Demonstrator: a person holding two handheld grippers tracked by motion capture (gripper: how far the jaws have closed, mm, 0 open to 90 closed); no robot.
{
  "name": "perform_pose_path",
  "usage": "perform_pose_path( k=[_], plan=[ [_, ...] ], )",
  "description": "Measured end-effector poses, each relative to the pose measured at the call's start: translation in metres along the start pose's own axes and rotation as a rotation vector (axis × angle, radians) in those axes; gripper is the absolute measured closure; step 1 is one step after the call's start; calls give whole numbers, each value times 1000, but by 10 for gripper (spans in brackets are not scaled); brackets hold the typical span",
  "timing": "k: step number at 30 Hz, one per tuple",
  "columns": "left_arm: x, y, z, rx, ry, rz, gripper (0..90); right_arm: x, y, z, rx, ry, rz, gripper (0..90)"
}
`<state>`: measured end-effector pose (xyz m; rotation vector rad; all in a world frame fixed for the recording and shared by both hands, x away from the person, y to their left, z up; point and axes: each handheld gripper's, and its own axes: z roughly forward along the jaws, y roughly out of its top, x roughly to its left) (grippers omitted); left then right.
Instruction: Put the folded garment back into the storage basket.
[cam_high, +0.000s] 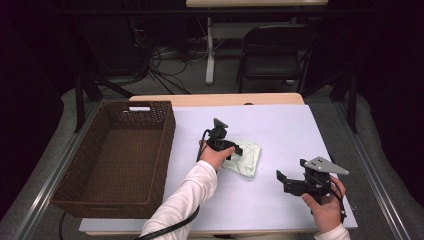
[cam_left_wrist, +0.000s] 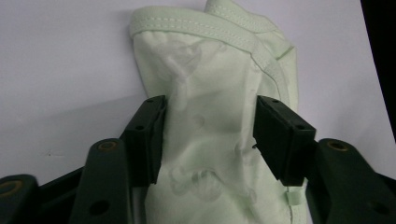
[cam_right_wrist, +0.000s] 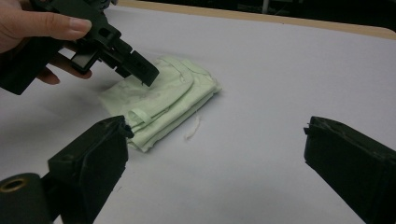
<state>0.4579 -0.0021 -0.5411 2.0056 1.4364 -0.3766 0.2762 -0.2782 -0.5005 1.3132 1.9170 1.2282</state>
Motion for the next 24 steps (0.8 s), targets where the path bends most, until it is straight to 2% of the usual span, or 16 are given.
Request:
perform_pose_path(
  k=[7,10,16,24],
  plan=[
    [5,0,-1,3,23,-12,617,0,0,1,1,2,-7,63],
    [6,0,-2,2,27,-26,662,0,0,1,1,3,-8,63],
    [7,0,-1,7,52,-16,775,1,-1,1,10,0,-6,69],
    [5,-1,0,15,62,0,863,0,-1,1,11,1,-9,72]
  ],
)
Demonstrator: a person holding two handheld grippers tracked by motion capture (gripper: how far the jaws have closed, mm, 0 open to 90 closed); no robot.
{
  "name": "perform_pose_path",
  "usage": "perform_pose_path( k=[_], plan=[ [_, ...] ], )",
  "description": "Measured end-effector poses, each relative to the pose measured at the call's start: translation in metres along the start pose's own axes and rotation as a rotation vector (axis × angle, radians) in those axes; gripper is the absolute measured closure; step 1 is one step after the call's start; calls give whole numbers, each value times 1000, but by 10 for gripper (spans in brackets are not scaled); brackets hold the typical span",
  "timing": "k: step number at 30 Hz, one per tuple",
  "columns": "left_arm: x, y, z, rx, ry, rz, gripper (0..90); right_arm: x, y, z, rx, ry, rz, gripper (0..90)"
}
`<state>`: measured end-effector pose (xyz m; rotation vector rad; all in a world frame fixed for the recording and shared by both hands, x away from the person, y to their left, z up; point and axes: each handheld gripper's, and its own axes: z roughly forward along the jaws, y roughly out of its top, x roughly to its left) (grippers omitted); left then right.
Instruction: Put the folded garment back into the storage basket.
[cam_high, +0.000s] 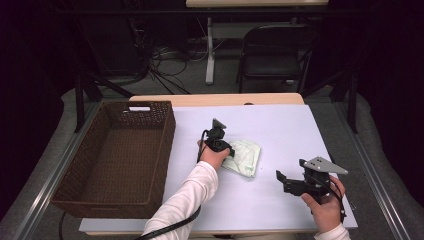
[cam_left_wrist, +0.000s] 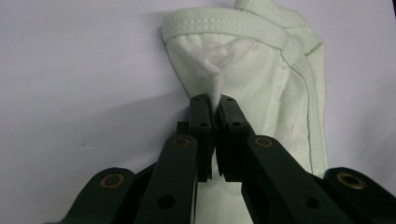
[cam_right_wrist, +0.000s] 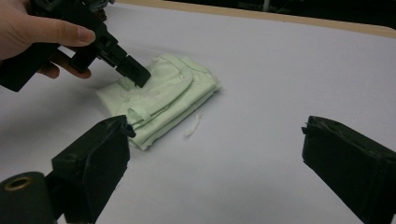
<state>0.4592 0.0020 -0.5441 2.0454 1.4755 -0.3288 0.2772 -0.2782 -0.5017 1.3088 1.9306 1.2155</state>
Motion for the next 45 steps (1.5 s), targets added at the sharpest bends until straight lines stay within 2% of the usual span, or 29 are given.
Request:
perform_pose_path(
  k=[6,12,16,17,19,26,35,39,45],
  plan=[
    [-4,-1,-1,-19,0,-7,875,0,0,0,0,0,0,73],
    [-7,1,-9,-27,-15,14,877,0,0,0,-1,-1,-2,74],
    [-14,2,-15,-51,-22,27,878,0,0,0,-8,-2,2,74],
    [-15,2,-17,-46,-26,42,878,0,0,0,-5,-1,0,74],
    [-17,3,-19,-52,-28,45,878,-1,0,0,-9,-2,0,74],
    [-41,6,-37,-80,-11,136,879,-1,0,-1,-10,-5,1,74],
    [-60,7,-54,-103,-42,170,880,-1,0,-1,-9,-3,9,74],
    [-65,8,-65,-117,-37,204,880,-2,0,-1,-12,-9,2,74],
    [-72,9,-84,-143,-25,224,880,-2,0,-1,-11,-5,6,74]
  ],
)
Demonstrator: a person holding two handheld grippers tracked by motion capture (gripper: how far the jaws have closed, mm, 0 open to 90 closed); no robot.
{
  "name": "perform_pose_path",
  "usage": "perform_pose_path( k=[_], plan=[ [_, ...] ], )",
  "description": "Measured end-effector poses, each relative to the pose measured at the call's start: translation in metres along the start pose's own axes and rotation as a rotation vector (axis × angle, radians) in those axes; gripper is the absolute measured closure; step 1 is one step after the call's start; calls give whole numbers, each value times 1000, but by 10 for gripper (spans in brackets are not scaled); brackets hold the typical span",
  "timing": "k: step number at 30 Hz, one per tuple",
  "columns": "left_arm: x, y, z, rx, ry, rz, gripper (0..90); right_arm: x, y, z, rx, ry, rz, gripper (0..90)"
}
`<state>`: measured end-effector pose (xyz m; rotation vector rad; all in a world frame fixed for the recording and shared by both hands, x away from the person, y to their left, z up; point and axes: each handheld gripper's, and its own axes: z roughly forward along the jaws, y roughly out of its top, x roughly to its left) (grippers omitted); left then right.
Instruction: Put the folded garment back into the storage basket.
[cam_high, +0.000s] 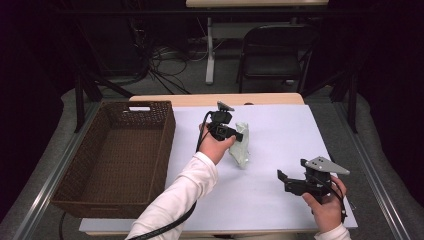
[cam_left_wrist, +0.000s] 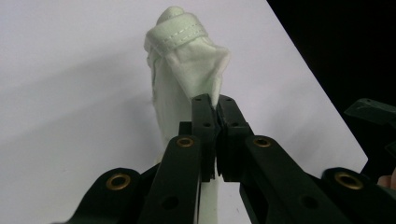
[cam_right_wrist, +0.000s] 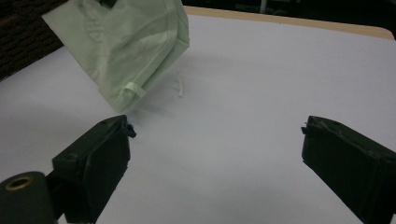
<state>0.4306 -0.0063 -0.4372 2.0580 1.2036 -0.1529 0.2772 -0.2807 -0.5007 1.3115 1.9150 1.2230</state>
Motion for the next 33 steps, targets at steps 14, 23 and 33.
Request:
perform_pose_path(
  k=[14,23,33],
  plan=[
    [-6,8,-39,-51,25,24,881,1,0,0,-3,1,5,74],
    [-9,11,-61,-71,33,42,880,1,0,0,-3,-3,2,74],
    [-5,14,-79,-91,49,42,881,2,0,0,0,-1,7,74]
  ],
)
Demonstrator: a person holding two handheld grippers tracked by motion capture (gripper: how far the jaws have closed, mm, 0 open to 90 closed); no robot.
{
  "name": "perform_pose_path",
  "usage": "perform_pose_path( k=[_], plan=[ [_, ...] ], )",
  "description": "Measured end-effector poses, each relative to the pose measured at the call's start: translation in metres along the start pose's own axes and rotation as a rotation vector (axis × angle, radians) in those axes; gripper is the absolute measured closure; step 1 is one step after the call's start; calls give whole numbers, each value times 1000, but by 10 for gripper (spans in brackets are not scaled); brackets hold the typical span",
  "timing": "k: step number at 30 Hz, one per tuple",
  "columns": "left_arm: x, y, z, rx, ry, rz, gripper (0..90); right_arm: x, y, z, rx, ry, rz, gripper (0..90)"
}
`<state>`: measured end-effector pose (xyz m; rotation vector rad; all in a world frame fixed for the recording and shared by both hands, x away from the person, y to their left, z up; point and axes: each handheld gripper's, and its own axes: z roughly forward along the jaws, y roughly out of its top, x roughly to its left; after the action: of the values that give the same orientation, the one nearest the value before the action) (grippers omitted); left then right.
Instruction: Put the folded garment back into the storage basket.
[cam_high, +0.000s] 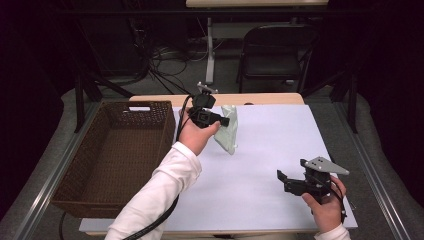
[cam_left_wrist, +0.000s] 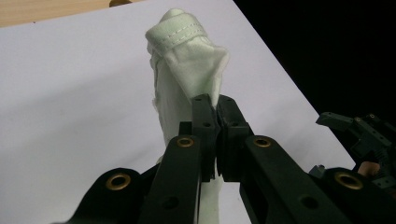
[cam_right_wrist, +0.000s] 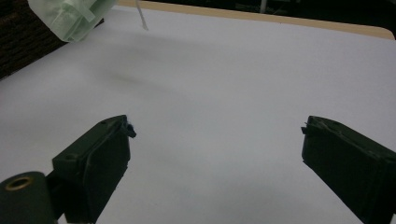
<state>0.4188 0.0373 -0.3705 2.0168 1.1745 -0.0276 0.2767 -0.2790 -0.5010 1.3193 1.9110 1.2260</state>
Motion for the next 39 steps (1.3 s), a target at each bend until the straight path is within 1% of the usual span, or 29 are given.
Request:
perform_pose_path(
  k=[2,3,4,5,7,11,12,14,16,20,21,26,27,30,31,35,39],
  plan=[
    [0,0,-1,-3,3,-5,881,0,0,0,1,1,0,74],
    [2,0,-4,-3,8,-5,880,-1,0,0,1,-3,-7,74],
    [2,0,-5,-6,10,-10,881,-1,0,0,-1,-5,-7,74],
    [4,1,-6,-5,12,-5,880,0,0,0,2,-2,-3,74],
    [5,1,-8,-9,18,-13,881,0,0,0,1,1,-1,74],
    [9,1,-14,-13,27,-12,880,0,0,0,0,1,0,74],
    [10,1,-15,-16,29,-19,881,0,0,0,0,-1,0,74],
    [13,0,-18,-14,34,-16,880,0,0,0,0,-1,0,74],
    [15,0,-21,-16,38,-21,880,-1,0,0,2,-5,-11,74],
    [20,-2,-27,-15,51,-27,881,0,0,0,2,-1,-6,74],
    [21,-2,-28,-15,52,-25,881,0,0,0,3,-4,-14,74],
    [29,-5,-38,-30,67,-39,880,0,0,0,3,-4,-12,74],
    [30,-5,-40,-29,76,-39,880,0,0,0,4,-4,-14,74],
    [34,-6,-46,-33,77,-48,880,0,0,0,4,-4,-14,74],
    [35,-7,-48,-36,85,-50,880,0,0,0,5,-4,-13,74],
    [40,-9,-54,-41,89,-57,880,0,0,0,5,-4,-12,74],
    [47,-14,-63,-48,101,-71,881,1,0,1,5,-3,-14,74]
  ],
)
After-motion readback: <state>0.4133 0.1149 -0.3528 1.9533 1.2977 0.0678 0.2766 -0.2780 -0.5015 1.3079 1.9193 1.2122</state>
